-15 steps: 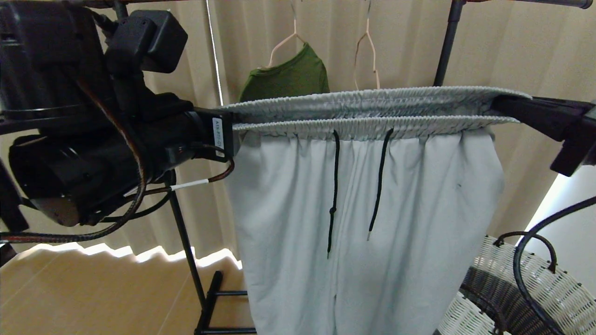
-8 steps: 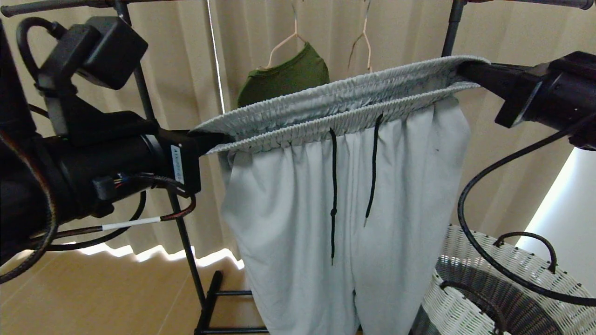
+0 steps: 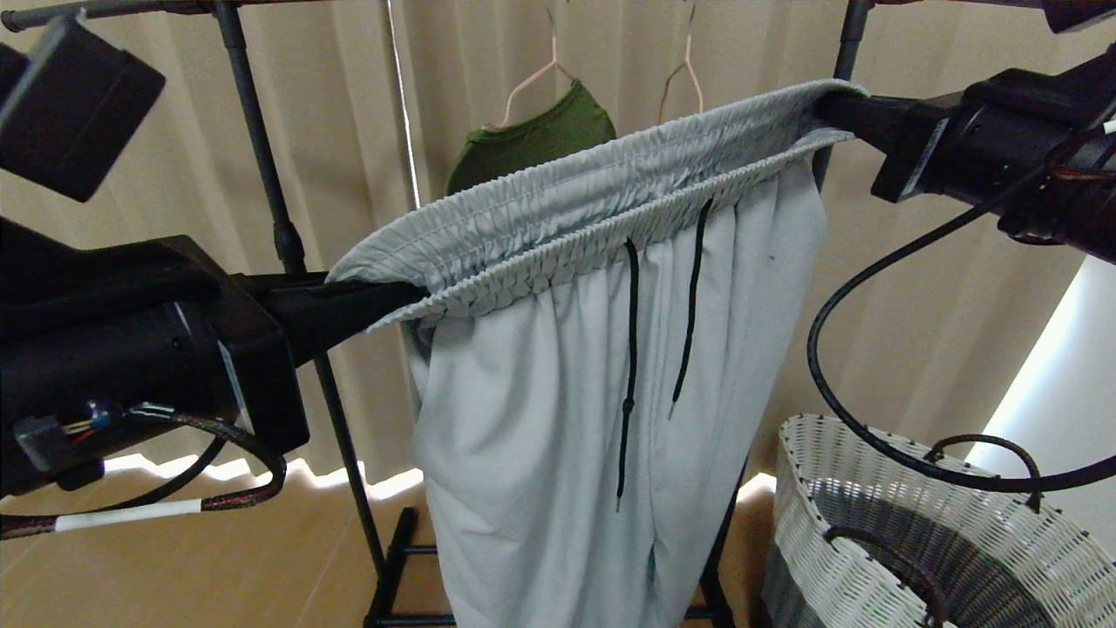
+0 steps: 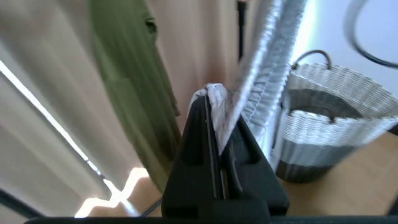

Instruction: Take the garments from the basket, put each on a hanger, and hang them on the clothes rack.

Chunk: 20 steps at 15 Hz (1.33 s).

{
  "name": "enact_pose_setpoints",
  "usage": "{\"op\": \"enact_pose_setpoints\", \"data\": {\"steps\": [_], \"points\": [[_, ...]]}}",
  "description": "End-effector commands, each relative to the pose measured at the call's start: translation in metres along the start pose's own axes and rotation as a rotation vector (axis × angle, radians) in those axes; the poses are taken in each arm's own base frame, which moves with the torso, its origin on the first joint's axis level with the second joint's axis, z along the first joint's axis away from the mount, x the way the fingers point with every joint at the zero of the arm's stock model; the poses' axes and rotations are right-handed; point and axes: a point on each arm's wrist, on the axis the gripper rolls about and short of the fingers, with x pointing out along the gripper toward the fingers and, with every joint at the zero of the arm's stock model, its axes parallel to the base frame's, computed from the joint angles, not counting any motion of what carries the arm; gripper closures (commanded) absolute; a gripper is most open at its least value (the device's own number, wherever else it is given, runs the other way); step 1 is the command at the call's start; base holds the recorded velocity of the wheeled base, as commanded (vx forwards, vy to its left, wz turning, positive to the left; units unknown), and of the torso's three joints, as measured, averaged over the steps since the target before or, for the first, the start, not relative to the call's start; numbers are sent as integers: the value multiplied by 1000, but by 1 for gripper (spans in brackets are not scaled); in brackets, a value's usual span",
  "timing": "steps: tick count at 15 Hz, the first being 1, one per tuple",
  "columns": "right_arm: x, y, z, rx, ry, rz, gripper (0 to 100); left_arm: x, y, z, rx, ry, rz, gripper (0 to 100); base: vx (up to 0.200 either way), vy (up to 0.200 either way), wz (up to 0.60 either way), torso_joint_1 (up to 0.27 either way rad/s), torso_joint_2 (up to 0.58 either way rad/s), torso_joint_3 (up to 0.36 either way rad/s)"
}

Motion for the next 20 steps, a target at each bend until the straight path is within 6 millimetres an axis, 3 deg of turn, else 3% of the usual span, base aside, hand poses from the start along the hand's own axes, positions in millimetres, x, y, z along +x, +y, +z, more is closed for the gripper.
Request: {"op": "enact_pose_setpoints", "data": {"steps": [1,6,12,17,20], "points": [[4,1,-3,1,10,3,100,-3,-1,1,2,-10,-6,100,0,0,0,0,0,0],[-16,0,14,-12,-32,-16,100,1,1,9,38,-26,11,100,0,0,0,0,0,0],[-65,4,40,-13,-17,-16,100,49,16,22,33,-20,225,100,0,0,0,0,0,0],[-93,9,29,-8,30,4,100,89,26,41,0,-159,420,100,0,0,0,0,0,0],[-103,20,20,3,50,63,100,95,37,44,-8,-187,462,100,0,0,0,0,0,0]]}}
